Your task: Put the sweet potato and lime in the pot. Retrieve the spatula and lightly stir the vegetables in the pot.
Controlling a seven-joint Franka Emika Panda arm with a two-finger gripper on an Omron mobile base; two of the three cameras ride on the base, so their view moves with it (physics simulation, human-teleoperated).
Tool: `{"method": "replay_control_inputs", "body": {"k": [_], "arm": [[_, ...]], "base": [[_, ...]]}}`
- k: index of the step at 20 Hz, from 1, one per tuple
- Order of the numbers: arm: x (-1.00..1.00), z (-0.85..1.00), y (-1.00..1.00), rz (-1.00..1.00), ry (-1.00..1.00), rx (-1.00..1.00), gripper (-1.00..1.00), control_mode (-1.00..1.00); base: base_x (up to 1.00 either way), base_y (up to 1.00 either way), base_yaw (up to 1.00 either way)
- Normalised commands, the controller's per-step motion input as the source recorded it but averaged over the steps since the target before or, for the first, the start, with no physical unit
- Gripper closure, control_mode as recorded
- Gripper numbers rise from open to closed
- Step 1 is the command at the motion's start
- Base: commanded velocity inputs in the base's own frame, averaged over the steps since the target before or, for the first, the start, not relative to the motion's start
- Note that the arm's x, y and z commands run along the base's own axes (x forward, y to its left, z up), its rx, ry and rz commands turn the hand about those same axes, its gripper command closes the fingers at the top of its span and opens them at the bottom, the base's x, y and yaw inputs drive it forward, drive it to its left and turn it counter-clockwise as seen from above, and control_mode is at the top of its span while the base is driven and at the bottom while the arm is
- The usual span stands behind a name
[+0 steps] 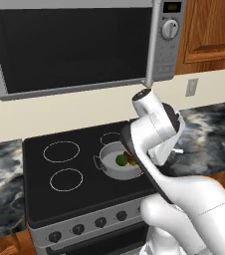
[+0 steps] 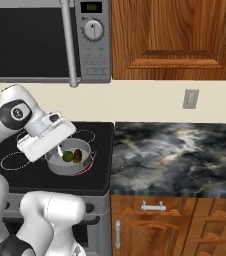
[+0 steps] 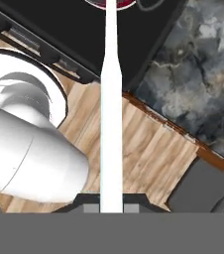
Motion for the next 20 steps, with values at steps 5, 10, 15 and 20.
{"method": "replay_control_inputs", "body": {"k": [5, 10, 15, 20], "arm": [[0.48, -0.14, -0.02, 0.19, 0.44, -0.12, 1.00, -1.00], [0.32, -0.36, 0.00, 0.21, 0.35, -0.05, 1.00, -1.00], [0.09, -0.22, -0.06, 0.03, 0.03, 0.00, 1.00, -1.00], [0.21, 0.00, -0.09, 0.00, -0.09, 0.00, 1.00, -1.00]], "base": [[0.00, 0.00, 0.00], [0.00, 0.00, 0.00], [0.00, 0.00, 0.00], [0.00, 0.00, 0.00]]}}
